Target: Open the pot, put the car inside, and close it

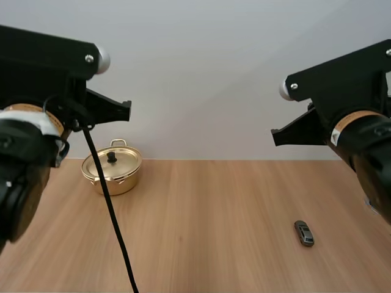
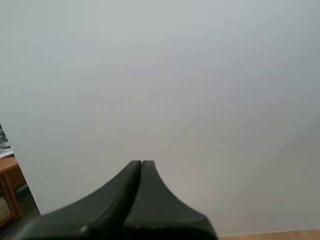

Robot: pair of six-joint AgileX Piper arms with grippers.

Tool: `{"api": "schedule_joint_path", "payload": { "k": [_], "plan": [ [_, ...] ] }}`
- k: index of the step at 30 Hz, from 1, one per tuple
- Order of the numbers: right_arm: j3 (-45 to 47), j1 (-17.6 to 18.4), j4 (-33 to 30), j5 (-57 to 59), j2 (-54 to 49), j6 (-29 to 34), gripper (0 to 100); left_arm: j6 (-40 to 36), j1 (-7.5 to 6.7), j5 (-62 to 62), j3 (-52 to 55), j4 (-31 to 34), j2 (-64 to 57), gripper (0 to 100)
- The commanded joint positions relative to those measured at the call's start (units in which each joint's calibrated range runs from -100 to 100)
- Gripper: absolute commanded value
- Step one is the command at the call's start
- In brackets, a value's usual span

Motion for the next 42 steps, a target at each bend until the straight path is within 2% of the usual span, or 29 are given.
{"api": "schedule_joint_path", "payload": {
  "k": [1, 4, 9, 13, 15, 16, 17, 18, 20, 21, 22, 31, 37, 42],
  "plan": [
    [-12.04, 0.02, 17.05, 52.97, 23.71, -9.21, 0, 8.81, -0.03, 70.64, -35.71, -7.97, 39.05, 0],
    [-12.04, 0.02, 17.16, 53.72, 25.68, -9.12, 0, 9.14, -0.03, 76.83, -37.46, -7.59, 44.73, 0],
    [-11.92, 0.02, 17.16, 53.08, 25.95, -8.30, 0, 9.14, -0.03, 77.04, -37.33, -7.58, 49.83, 0],
    [-11.92, 0.02, 16.35, 52.08, 26.11, -5.54, 0, 9.14, -0.03, 73.99, -37.33, -5.06, 50.10, 0],
    [-11.92, 0.02, 14.80, 52.33, 26.37, -5.31, 0, 6.99, -0.03, 70.53, -37.33, -3.55, 49.94, 8],
    [-11.92, 0.02, 13.63, 52.33, 26.54, -5.24, 9, 4.90, -0.03, 69.24, -37.33, -2.23, 49.94, 17],
    [-11.92, 0.02, 12.14, 52.67, 26.69, -5.24, 25, 2.84, -0.03, 67.92, -37.33, -1.53, 49.94, 26],
    [-11.92, 0.02, 10.84, 52.94, 26.96, -5.37, 40, 1.43, -0.03, 66.06, -37.33, -1.07, 49.94, 39],
    [-11.92, 0.02, 8.18, 53.14, 27.41, -5.37, 84, 1.24, -0.03, 62.04, -37.33, -1.07, 50.08, 69],
    [-11.92, 0.02, 7.30, 53.33, 27.55, -5.37, 100, 1.67, -0.03, 59.91, -37.33, -1.07, 50.08, 89],
    [-11.92, 0.02, 6.76, 53.50, 27.59, -5.37, 100, 2.51, -0.03, 58.17, -37.33, -1.21, 50.08, 100],
    [-11.92, 0.02, 6.84, 55.94, 27.59, -5.43, 100, 2.97, -0.03, 54.41, -37.33, -3.72, 55.81, 100],
    [-11.92, 0.02, 6.73, 58.07, 27.59, -5.43, 100, 2.64, -0.03, 54.08, -37.33, -2.66, 64.55, 100],
    [-11.92, 0.02, 5.96, 61.58, 27.59, -5.43, 100, 0.28, -0.03, 48.55, -37.33, -0.92, 72.15, 100]
  ]
}}
